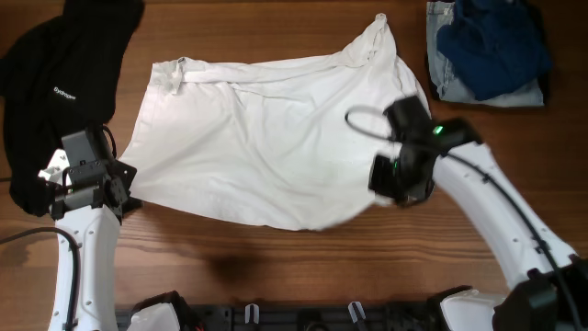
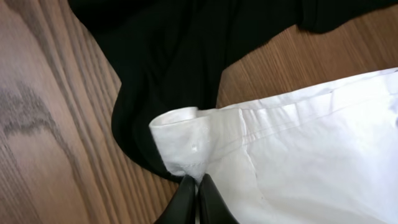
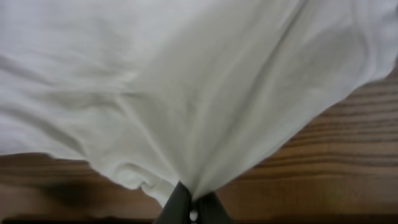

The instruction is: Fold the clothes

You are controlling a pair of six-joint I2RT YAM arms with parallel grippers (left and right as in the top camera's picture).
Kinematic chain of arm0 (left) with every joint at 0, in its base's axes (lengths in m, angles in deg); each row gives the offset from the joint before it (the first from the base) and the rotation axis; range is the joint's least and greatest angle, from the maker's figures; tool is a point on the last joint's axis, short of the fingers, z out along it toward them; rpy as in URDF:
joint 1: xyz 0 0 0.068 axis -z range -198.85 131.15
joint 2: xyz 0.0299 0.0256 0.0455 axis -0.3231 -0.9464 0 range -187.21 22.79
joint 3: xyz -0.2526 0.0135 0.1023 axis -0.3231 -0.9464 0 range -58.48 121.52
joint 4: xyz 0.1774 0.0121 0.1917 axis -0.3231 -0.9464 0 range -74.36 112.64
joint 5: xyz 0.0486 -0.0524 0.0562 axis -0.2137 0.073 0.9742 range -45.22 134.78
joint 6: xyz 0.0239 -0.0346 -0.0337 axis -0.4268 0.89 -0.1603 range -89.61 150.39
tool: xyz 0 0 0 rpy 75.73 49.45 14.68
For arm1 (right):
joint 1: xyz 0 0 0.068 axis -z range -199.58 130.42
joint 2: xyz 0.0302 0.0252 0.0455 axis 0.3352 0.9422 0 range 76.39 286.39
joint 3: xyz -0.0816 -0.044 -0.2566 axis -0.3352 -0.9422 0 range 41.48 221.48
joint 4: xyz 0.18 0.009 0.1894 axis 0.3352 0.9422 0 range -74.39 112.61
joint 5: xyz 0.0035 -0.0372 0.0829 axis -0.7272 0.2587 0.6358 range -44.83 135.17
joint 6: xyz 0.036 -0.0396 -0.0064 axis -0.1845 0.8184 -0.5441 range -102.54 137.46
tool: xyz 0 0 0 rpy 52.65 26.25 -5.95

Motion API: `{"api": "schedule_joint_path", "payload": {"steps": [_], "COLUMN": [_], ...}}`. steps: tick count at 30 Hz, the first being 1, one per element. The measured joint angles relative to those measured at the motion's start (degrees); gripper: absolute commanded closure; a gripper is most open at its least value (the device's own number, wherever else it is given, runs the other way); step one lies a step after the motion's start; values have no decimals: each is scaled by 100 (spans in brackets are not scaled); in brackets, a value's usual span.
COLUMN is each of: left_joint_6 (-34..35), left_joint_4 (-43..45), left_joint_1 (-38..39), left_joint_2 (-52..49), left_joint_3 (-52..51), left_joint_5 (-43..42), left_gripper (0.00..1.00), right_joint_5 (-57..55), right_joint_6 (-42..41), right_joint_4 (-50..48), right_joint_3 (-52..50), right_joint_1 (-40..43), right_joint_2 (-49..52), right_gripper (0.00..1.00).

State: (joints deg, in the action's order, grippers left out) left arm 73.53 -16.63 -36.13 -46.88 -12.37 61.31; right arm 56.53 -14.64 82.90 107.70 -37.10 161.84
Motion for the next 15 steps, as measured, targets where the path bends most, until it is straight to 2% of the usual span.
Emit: {"api": "schedule_joint_path", "payload": {"steps": [3,8,15], "left_joint_6": [0,0,0], "left_joint_4": [50,68,109], "left_joint_1": [0,0,0], "left_joint_2": [0,0,0], "left_joint_3": [0,0,0], "left_joint_5": [13,37,83], "left_gripper": [96,96,96], "right_joint_5": [-2,-44,24], "right_joint_6": [356,590,741], "right_joint_4": [-33,-680,-2653], "right_joint_3": [918,1126,1113], "right_joint_1": [188,247,487], "right_joint_2": [378,1384,1475], "right_gripper": [96,96,96]}}
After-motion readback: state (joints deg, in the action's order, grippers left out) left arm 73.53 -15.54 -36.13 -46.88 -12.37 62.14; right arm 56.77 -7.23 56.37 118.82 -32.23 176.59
